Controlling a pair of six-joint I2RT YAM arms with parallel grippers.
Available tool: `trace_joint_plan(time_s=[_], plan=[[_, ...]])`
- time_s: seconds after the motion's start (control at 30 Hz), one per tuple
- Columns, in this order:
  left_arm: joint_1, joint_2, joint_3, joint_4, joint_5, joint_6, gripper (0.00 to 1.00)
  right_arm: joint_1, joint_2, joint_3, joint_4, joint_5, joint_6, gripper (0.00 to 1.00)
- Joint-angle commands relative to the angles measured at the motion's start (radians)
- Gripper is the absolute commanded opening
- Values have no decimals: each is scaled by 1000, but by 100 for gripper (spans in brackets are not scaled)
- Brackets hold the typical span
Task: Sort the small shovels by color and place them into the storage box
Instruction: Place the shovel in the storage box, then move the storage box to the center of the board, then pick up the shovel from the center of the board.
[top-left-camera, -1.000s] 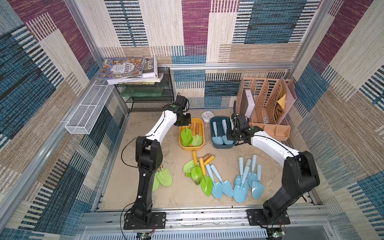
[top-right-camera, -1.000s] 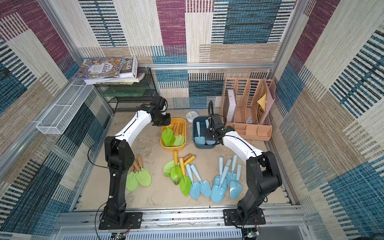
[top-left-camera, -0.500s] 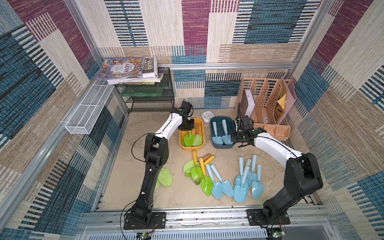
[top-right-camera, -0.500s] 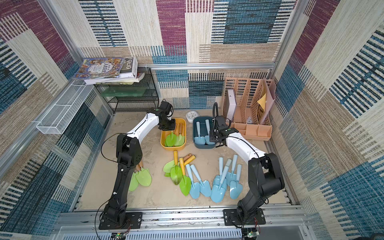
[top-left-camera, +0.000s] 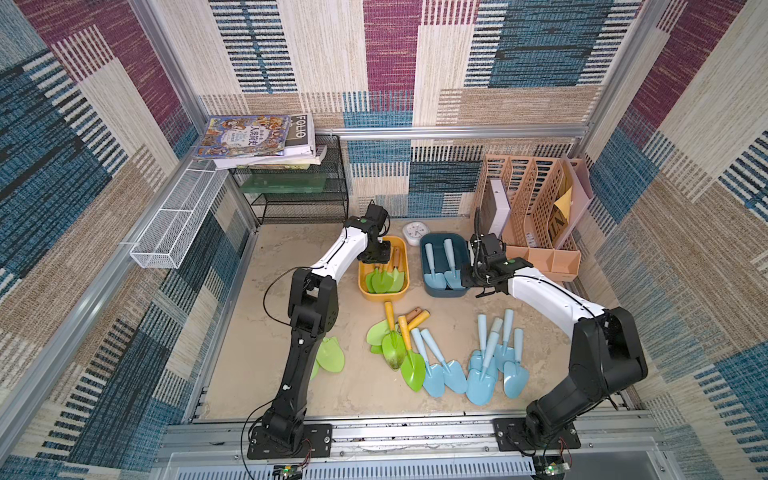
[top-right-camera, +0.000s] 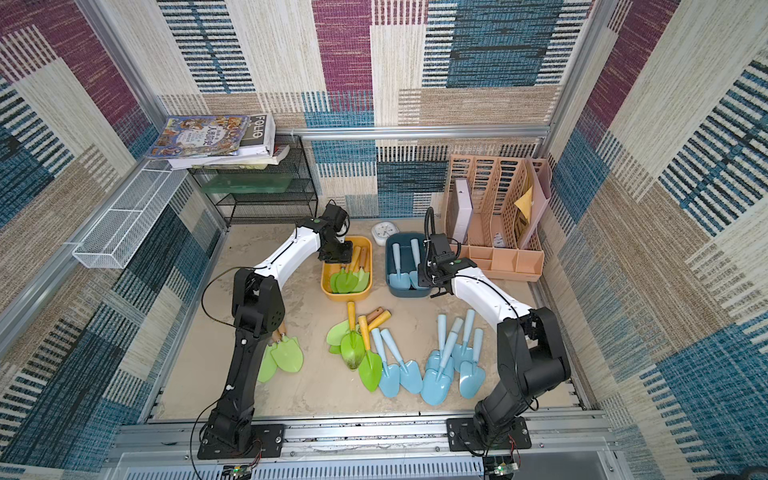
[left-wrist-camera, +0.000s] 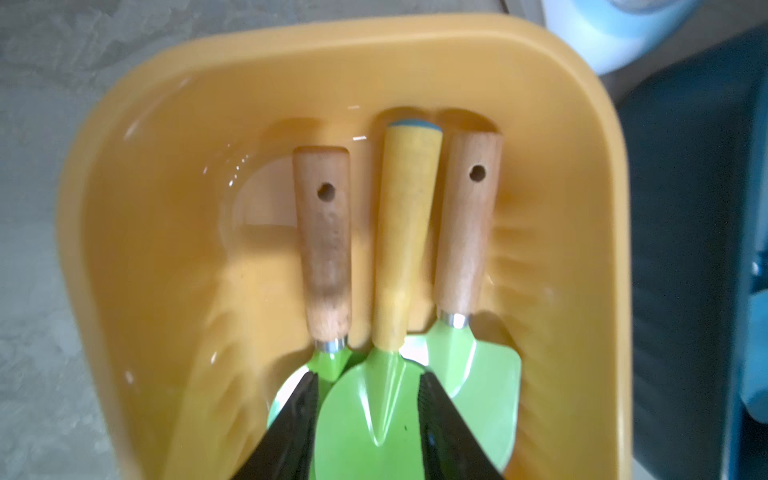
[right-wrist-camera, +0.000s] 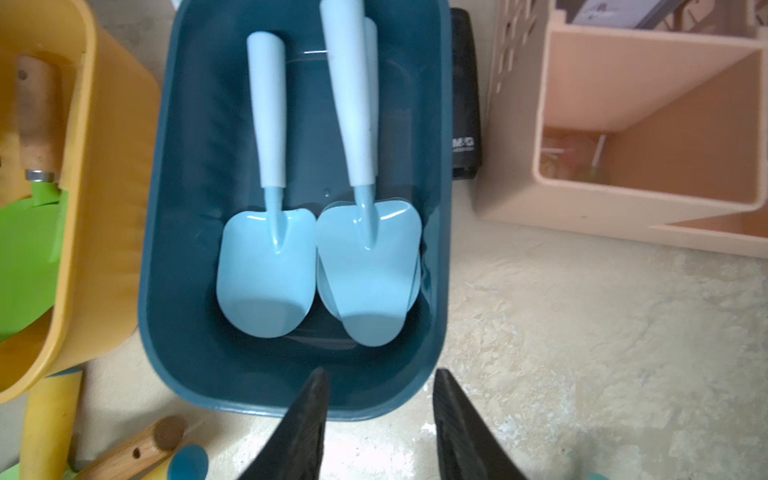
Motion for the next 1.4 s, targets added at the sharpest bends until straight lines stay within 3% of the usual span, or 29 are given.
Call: trace_joint_plan(time_s=[0.0, 0.33, 0.6, 0.83, 1.37], plan=[[-2, -63, -61, -20, -5, -8, 42, 43, -14, -13, 18, -29, -12, 46], [-4, -295, -429, 91, 37, -131, 43, 258, -85, -164, 69, -126, -8, 47], [-4, -424, -650, 176, 50, -168, 43, 406, -88, -254, 44, -129, 50, 49], [-3, -488, -734, 193, 43, -157, 43, 485, -66, -298, 28, -67, 121, 49], [-4, -521, -725, 197, 61, -162, 43, 501, -74, -371, 43, -28, 200, 46]])
